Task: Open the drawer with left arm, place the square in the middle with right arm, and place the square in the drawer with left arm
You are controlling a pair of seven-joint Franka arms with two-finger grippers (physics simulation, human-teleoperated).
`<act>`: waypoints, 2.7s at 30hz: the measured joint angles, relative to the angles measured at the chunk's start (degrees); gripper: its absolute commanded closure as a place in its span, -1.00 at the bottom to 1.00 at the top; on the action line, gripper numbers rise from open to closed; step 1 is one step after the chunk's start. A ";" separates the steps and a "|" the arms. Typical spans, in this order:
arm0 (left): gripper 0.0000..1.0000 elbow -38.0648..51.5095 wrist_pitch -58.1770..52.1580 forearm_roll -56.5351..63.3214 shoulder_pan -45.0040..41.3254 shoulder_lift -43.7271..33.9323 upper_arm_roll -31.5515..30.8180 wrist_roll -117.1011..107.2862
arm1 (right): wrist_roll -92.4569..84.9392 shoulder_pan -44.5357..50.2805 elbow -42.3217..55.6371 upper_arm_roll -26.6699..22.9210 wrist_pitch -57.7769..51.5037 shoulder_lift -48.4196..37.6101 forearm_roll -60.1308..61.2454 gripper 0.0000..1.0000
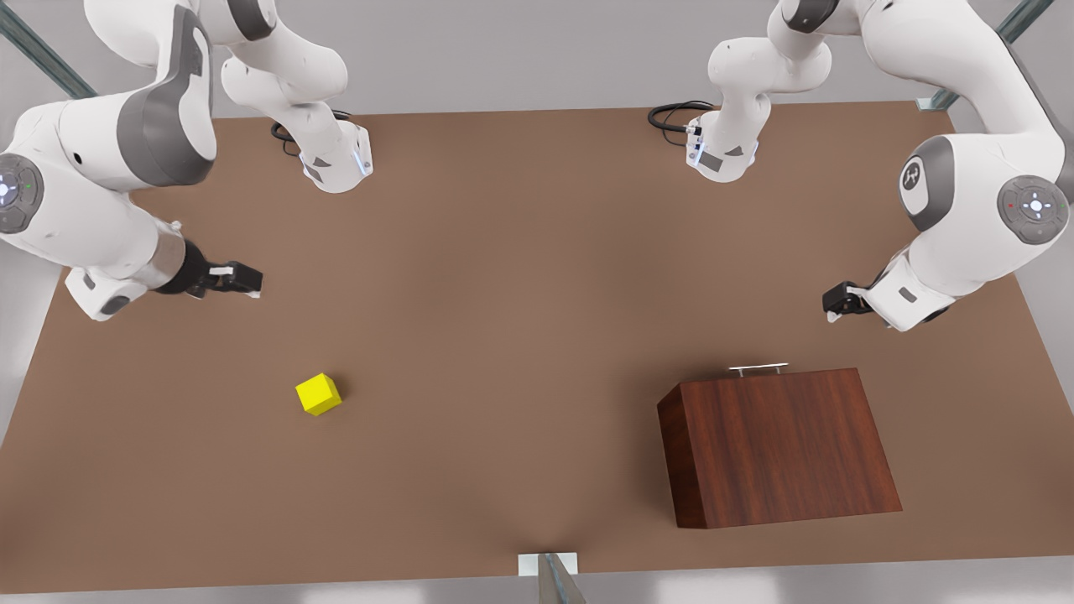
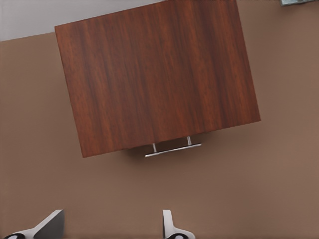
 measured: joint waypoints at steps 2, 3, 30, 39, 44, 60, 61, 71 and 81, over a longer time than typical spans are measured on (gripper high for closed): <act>-1.00 -2.75 3.11 -0.09 -0.08 -0.92 0.00 -10.29 | -3.22 -1.14 -9.11 -0.11 5.22 -6.28 -0.29 -1.00; -1.00 -7.13 6.87 -0.23 -0.15 -2.98 0.00 -20.69 | -4.41 -1.85 -11.73 -0.06 7.91 -6.46 -0.47 -1.00; -1.00 -57.15 71.24 -4.25 -3.92 -9.02 -1.84 -99.18 | -34.99 -1.64 -34.72 0.08 58.80 21.41 -0.48 -1.00; -1.00 -56.89 73.77 -4.31 -4.61 -7.10 -1.59 -99.18 | -35.19 -1.51 -33.24 0.08 60.69 24.31 0.29 -1.00; -1.00 -56.62 74.67 -4.32 -4.57 -5.85 -1.41 -99.18 | -34.74 -1.28 -30.52 0.16 60.47 26.97 1.82 -1.00; -1.00 -56.35 74.60 -4.29 -4.48 -3.27 -1.32 -99.18 | -30.78 1.80 -30.28 0.25 59.52 24.21 1.67 -0.31; -1.00 -56.43 73.14 -4.27 -4.50 -3.77 -1.32 -99.18 | -26.92 4.22 -30.70 0.25 58.79 22.69 1.58 -0.31; -1.00 -59.29 64.13 -4.26 -4.66 -9.55 -1.41 -100.41 | 41.17 35.95 -3.92 -0.07 50.57 36.42 4.20 -0.32; -1.00 -64.03 62.83 -4.23 -4.95 -13.10 -1.41 -101.55 | 67.35 46.36 10.38 -3.18 50.82 48.86 4.31 -0.44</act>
